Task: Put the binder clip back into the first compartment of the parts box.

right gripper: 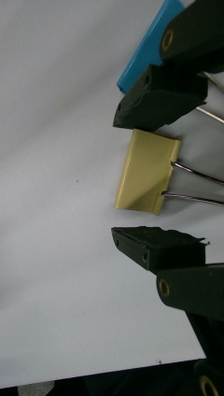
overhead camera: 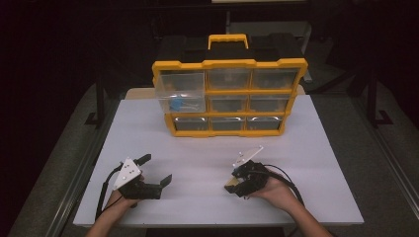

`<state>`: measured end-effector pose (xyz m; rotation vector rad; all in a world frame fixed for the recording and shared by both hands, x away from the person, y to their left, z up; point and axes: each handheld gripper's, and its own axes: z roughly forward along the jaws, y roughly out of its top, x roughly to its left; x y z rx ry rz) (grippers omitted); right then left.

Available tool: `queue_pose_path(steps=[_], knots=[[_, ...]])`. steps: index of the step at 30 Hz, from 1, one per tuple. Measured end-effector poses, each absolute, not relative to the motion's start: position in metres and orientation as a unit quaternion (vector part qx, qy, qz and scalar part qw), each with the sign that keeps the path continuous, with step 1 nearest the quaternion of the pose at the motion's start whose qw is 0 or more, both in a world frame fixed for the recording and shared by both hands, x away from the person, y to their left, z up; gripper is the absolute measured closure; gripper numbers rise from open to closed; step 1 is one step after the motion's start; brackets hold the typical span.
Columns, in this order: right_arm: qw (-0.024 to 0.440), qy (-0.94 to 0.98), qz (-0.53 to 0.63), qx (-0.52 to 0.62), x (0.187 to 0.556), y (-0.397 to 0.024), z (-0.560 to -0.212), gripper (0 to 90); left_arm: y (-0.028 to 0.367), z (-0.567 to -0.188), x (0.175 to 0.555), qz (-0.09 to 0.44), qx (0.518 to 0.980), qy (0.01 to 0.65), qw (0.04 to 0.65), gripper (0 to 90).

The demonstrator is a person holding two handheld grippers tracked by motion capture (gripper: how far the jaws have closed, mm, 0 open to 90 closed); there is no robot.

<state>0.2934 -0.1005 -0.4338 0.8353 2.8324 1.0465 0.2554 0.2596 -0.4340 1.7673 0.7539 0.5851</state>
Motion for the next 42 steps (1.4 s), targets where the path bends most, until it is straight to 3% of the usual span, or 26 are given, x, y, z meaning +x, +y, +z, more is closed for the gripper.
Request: queue_pose_path(steps=[22,42], knots=[[0.058,0.923,0.31,0.22,0.2859,-0.0903,-0.4408,46.8,0.2599,-0.4338,0.2556,0.248,0.745,0.314,0.534,0.0],[0.02,0.913,0.329,0.241,0.294,-0.0975,-0.4394,49.2,0.2598,-0.434,0.2555,0.245,0.746,0.313,0.534,0.0]])
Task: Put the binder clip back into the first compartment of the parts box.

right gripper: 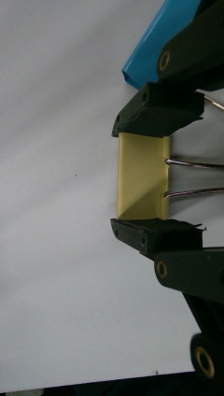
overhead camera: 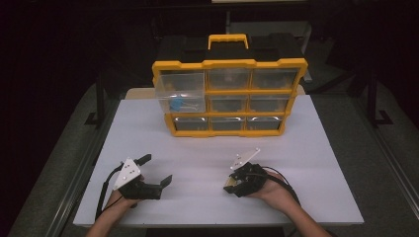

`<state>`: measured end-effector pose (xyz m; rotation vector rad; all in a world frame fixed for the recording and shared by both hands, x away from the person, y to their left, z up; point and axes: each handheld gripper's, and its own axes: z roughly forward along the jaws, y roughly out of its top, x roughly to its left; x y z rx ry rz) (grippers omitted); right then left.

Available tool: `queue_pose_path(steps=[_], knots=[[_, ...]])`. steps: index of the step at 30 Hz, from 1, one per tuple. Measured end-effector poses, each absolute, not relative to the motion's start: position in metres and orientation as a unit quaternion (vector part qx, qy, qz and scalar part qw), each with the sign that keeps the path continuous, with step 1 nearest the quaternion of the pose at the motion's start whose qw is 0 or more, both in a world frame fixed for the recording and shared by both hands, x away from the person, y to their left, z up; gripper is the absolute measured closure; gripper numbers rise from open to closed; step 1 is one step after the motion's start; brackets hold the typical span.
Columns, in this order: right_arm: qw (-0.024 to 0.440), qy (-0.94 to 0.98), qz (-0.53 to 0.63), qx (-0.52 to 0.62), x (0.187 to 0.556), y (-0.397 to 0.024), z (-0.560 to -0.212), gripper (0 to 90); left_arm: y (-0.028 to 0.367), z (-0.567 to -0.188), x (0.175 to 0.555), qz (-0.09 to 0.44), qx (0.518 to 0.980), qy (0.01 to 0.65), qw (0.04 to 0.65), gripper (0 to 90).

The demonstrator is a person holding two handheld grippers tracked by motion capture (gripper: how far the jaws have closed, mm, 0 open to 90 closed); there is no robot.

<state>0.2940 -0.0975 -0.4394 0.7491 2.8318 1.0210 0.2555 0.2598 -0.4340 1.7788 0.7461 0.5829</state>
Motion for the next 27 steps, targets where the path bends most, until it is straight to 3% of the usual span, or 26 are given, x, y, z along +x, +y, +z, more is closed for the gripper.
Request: queue_pose_path(steps=[27], knots=[[0.002,0.899,0.363,0.247,0.313,-0.097,-0.398,49.2,0.259,-0.434,0.255,0.24,0.742,0.312,0.542,0.0]])
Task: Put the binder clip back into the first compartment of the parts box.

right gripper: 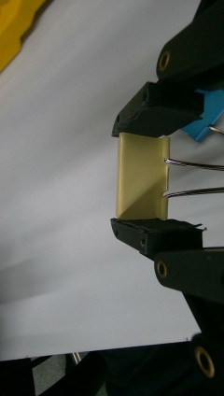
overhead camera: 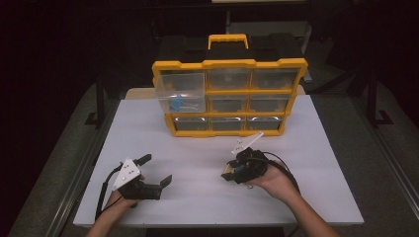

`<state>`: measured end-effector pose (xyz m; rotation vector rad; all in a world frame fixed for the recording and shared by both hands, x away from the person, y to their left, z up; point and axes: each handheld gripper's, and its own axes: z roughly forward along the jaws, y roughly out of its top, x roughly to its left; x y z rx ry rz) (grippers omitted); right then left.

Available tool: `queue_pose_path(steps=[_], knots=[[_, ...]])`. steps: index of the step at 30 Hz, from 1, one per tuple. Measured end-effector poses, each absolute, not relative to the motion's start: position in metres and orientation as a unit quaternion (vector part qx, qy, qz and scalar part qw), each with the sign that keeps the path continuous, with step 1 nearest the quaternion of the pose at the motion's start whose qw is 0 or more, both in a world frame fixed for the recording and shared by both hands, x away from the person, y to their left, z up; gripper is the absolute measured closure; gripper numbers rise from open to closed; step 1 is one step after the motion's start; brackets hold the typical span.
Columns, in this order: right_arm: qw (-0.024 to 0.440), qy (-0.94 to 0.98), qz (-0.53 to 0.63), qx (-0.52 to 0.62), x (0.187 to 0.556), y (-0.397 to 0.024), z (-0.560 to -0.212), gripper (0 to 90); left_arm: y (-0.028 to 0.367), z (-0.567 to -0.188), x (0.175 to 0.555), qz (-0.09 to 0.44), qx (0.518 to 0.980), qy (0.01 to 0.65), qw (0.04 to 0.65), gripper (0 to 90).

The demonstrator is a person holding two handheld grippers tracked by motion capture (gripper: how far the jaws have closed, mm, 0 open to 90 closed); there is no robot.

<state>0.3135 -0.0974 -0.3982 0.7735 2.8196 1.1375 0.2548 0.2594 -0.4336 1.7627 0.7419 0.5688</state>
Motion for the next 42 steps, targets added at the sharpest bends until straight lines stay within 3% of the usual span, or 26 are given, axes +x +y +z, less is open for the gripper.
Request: queue_pose_path(steps=[42], knots=[[0.034,0.889,0.414,0.194,0.361,-0.098,-0.294,49.2,0.259,-0.434,0.256,0.242,0.744,0.31,0.541,0.0]])
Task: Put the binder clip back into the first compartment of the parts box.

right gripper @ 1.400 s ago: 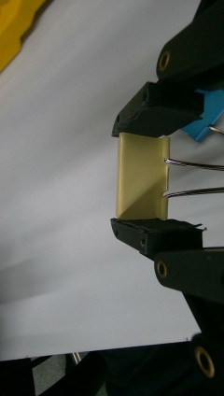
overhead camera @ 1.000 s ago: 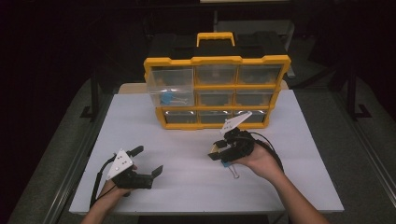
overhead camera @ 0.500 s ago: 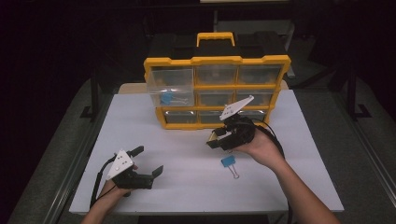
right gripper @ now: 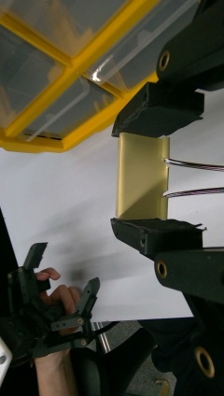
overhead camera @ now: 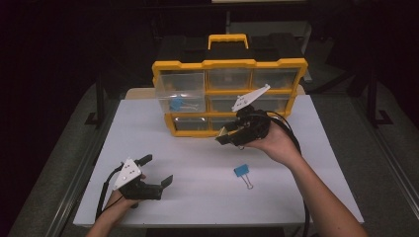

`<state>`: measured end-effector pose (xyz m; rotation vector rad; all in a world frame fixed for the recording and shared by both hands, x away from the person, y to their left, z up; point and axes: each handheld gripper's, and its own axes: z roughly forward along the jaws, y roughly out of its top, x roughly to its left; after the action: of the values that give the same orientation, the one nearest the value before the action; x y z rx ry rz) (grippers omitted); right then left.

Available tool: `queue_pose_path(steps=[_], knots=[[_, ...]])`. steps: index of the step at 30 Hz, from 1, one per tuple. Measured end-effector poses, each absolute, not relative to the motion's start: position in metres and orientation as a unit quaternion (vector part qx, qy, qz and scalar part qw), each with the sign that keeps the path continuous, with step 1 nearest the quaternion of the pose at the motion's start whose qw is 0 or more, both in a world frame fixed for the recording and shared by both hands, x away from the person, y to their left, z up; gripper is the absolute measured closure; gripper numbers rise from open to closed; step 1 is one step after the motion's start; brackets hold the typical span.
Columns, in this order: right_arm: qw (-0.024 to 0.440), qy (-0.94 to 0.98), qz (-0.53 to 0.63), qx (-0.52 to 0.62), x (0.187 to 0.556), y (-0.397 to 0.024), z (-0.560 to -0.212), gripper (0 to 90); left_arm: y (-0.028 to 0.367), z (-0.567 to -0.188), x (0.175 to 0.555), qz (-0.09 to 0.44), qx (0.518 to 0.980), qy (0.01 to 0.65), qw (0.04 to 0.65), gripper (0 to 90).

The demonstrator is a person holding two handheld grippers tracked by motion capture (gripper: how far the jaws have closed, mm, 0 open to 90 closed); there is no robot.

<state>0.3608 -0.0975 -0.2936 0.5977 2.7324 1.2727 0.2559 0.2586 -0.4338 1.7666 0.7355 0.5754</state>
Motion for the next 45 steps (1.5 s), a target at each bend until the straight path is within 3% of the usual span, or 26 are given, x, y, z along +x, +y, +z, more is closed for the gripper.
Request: queue_pose_path(steps=[10,45], knots=[[0.025,0.882,0.428,0.196,0.37,-0.099,-0.271,49.2,0.259,-0.434,0.256,0.241,0.743,0.313,0.54,0.0],[0.057,0.863,0.468,0.181,0.397,-0.094,-0.185,49.2,0.259,-0.434,0.256,0.246,0.747,0.311,0.534,0.0]])
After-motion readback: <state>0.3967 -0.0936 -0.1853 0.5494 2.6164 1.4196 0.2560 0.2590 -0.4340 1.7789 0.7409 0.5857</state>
